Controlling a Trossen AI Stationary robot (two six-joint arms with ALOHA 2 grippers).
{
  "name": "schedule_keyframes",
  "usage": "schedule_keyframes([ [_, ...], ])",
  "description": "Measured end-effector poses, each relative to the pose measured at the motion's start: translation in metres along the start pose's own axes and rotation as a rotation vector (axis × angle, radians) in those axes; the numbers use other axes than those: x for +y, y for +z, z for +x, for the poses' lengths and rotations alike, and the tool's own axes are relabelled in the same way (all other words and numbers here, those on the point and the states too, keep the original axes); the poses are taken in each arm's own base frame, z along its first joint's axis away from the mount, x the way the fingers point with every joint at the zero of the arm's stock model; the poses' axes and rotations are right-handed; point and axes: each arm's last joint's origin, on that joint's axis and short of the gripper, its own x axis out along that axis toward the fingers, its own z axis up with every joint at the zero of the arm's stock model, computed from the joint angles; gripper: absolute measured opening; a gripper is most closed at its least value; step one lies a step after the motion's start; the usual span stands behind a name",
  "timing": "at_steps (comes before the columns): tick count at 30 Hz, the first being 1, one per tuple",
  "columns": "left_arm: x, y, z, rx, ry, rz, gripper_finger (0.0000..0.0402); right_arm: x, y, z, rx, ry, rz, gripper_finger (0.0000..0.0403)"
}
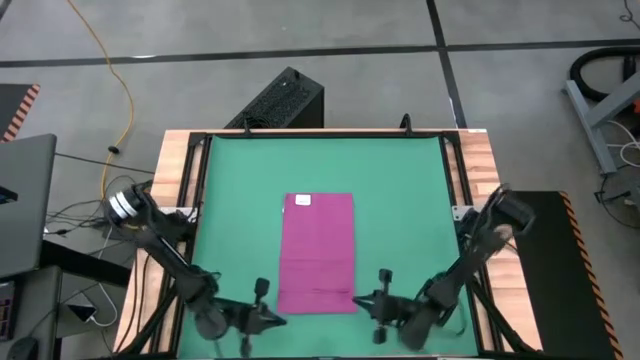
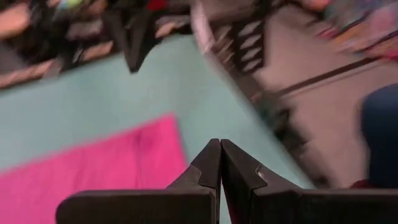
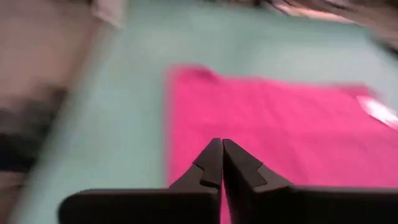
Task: Roll towel
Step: Roll the pink towel
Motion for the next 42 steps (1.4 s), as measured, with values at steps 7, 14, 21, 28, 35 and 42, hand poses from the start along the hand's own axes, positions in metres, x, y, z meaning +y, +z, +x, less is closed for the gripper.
schedule_keyframes([
  [7,0.062,0.015,-0.06,-0.213,-0.175,-0.187,0.0,-0.089,-0.011,-0.025,-0.328,0.234,0.234,0.0015],
  [14,0.078,-0.018,-0.069,-0.194,-0.111,-0.344,0.0,-0.07,-0.021,-0.011,-0.239,0.215,0.185,0.0011],
  [21,0.048,-0.034,-0.04,-0.136,-0.092,-0.303,0.0,-0.036,-0.034,0.03,-0.103,0.166,0.135,0.001],
  [28,0.032,-0.058,-0.019,-0.142,-0.092,-0.295,0.0,-0.027,-0.052,0.044,-0.045,0.159,0.198,0.0009],
  [35,0.027,-0.073,-0.005,-0.066,-0.074,-0.302,0.0,-0.025,-0.054,0.043,-0.023,0.16,0.253,0.0009],
  [42,0.02,-0.083,0.01,0.087,0.044,-0.226,0.0,-0.027,-0.06,0.043,0.029,0.132,0.27,0.0009],
])
